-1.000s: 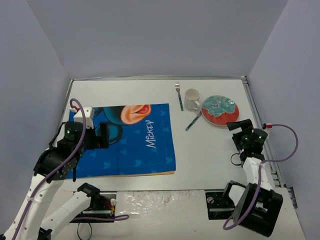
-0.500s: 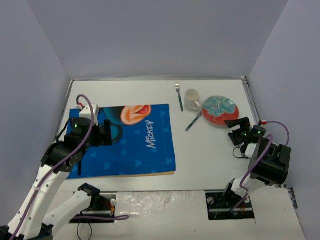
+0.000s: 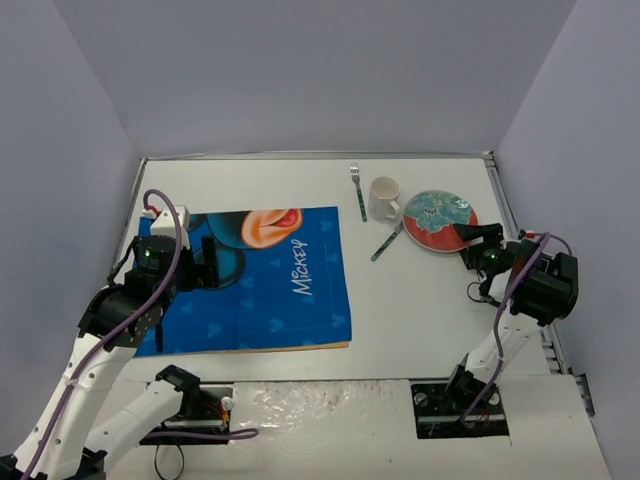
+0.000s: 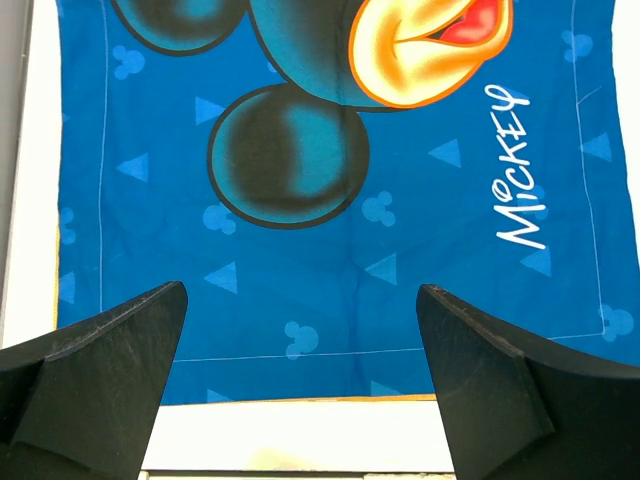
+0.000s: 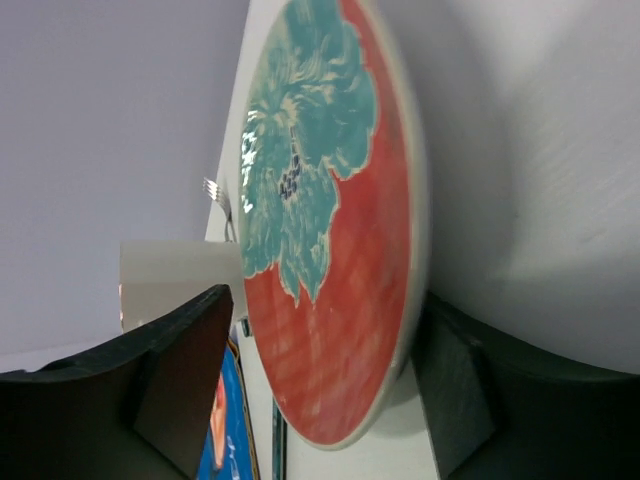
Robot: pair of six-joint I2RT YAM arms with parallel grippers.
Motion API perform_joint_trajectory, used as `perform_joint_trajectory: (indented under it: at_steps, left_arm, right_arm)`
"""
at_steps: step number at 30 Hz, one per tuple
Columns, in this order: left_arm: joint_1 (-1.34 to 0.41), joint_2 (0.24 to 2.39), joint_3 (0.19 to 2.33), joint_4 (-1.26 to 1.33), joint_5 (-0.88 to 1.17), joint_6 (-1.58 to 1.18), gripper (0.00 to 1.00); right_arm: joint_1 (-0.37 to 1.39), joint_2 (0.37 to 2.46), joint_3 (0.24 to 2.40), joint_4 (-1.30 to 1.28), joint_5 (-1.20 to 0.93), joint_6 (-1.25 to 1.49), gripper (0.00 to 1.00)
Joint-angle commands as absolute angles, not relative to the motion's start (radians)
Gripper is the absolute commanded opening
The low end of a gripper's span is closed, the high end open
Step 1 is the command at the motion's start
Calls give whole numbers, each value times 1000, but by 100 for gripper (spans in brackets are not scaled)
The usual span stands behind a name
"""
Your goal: Set the dinner table for one person
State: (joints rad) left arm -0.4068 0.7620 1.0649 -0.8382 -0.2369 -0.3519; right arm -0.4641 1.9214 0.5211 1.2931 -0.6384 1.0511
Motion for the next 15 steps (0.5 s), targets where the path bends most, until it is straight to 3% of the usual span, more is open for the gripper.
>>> perform_joint_trajectory:
  at_steps: [1, 5, 9, 11, 15]
  left_arm:
    - [-407, 762, 1114, -824, -276, -359, 97]
    - [-407, 764, 1114, -823, -277, -358, 97]
    - [-407, 767, 1118, -822, -276, -354, 97]
    - [-406, 767, 1121, -821, -274, -353, 97]
    - [-405, 765, 1123, -821, -268, -349, 97]
  right_arm:
    - [-460, 1986, 534, 1182, -598, 1007, 61]
    - [-460, 2000, 554, 1162, -596, 999, 43]
    - [-465, 1976, 555, 1137, -588, 988, 6]
    - [-467, 1942, 550, 1135, -584, 992, 0]
    - [-476, 1845, 535, 1143, -584, 1019, 0]
